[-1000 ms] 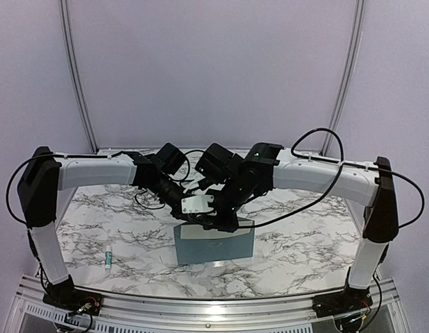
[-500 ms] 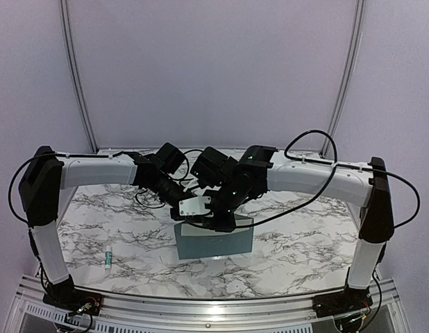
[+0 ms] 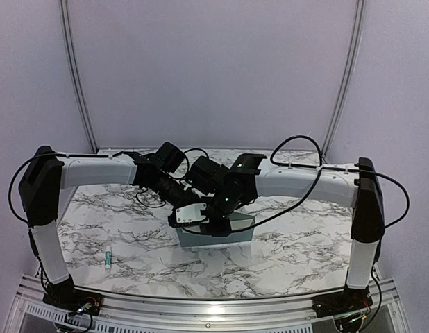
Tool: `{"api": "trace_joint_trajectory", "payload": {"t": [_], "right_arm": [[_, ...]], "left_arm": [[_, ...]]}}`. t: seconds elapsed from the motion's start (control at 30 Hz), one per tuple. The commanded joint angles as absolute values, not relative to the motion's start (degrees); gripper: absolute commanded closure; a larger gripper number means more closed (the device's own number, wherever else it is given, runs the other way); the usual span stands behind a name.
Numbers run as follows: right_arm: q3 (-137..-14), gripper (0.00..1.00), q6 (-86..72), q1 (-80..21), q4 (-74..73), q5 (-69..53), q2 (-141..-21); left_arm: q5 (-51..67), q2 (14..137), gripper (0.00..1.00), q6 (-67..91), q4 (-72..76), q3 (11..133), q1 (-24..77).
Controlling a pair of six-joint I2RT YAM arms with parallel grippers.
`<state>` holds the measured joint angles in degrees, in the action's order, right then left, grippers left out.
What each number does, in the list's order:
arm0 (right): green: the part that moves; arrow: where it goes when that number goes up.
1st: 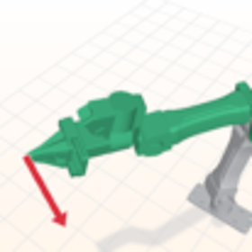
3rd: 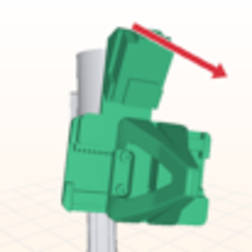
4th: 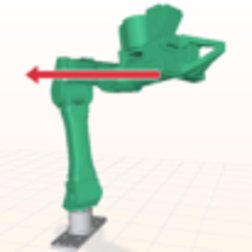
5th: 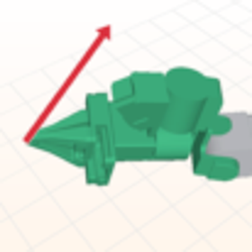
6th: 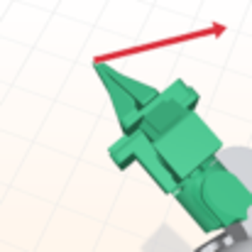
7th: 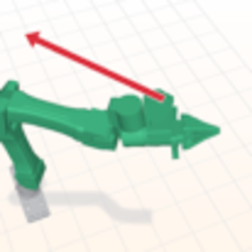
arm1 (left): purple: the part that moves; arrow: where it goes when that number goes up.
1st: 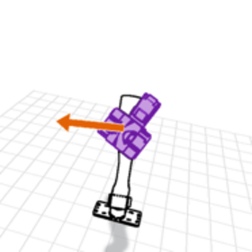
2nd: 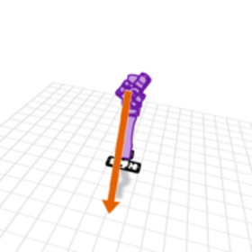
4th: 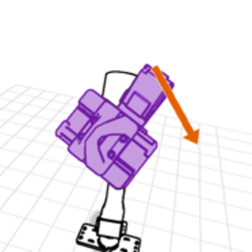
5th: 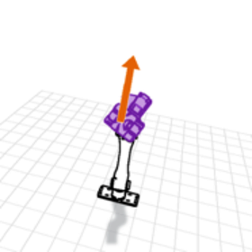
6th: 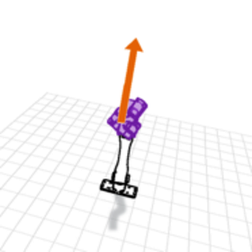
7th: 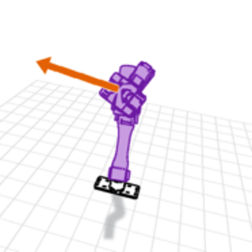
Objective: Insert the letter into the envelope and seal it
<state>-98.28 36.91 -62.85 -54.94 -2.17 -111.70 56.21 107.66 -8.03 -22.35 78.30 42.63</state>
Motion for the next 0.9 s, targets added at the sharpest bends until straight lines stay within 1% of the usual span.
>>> {"api": "trace_joint_trajectory", "payload": {"t": [0.0,0.2,0.37,0.67,0.87], "right_arm": [[-97.16,1.00,37.67,-63.32,-52.07,-0.85,-113.40],[-96.64,1.00,37.47,-63.27,-51.59,-0.60,-111.62],[-96.39,0.86,36.90,-63.33,-52.11,-0.59,-108.47],[-96.54,0.77,36.77,-63.28,-53.75,-2.07,-103.09],[-93.01,0.71,38.25,-62.20,-53.69,-4.40,-98.67]], "left_arm": [[59.29,107.81,1.00,-7.29,-20.15,79.09,42.56],[59.64,108.36,1.00,-6.99,-19.92,79.17,42.54],[60.03,108.46,1.00,-6.77,-19.72,79.27,42.41],[58.67,108.58,1.00,-5.52,-18.24,79.02,42.08],[48.79,108.68,1.00,3.60,-10.76,76.94,42.10]]}}
